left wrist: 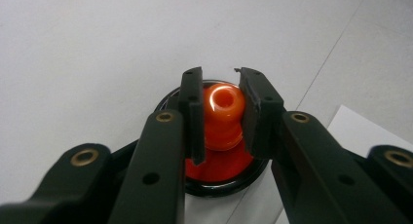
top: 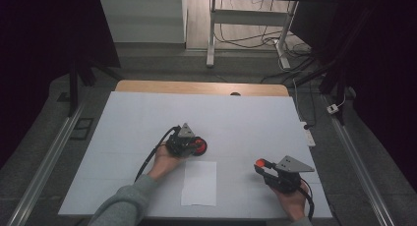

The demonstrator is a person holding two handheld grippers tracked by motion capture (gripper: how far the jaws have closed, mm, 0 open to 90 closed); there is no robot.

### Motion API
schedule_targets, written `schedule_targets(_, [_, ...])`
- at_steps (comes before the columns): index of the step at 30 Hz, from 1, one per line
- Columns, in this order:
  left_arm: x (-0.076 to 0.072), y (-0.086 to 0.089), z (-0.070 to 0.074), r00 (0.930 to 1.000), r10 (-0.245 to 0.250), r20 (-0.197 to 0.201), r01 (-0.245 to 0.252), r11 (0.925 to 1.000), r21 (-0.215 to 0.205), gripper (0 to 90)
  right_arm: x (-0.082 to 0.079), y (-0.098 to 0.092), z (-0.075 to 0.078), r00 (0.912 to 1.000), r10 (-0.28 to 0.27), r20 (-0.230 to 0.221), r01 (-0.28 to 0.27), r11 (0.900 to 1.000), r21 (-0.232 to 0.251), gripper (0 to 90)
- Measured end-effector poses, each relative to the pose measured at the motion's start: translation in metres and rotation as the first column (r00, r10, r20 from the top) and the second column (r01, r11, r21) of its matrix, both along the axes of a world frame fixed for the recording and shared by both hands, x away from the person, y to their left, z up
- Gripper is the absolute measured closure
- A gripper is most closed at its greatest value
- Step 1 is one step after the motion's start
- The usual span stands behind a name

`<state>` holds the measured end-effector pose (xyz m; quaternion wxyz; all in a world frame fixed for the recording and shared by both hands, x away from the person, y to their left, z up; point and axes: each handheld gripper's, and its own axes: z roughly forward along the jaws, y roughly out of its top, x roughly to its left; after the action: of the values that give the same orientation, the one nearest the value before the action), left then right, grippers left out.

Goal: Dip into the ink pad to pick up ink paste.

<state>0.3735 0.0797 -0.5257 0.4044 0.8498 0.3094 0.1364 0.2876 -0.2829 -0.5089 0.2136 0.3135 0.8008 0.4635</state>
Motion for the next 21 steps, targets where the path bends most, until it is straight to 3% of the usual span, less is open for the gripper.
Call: schedule_targets(21, [-0.0011, 0.0002, -0.0013, 0.9999, 0.003, 0.010, -0.003, 1.0000, -0.007, 72.8, -0.0002, 0.0011, 0.0003, 1.0000, 0.004, -0.001, -0.004, 1.000, -0.002, 64.8])
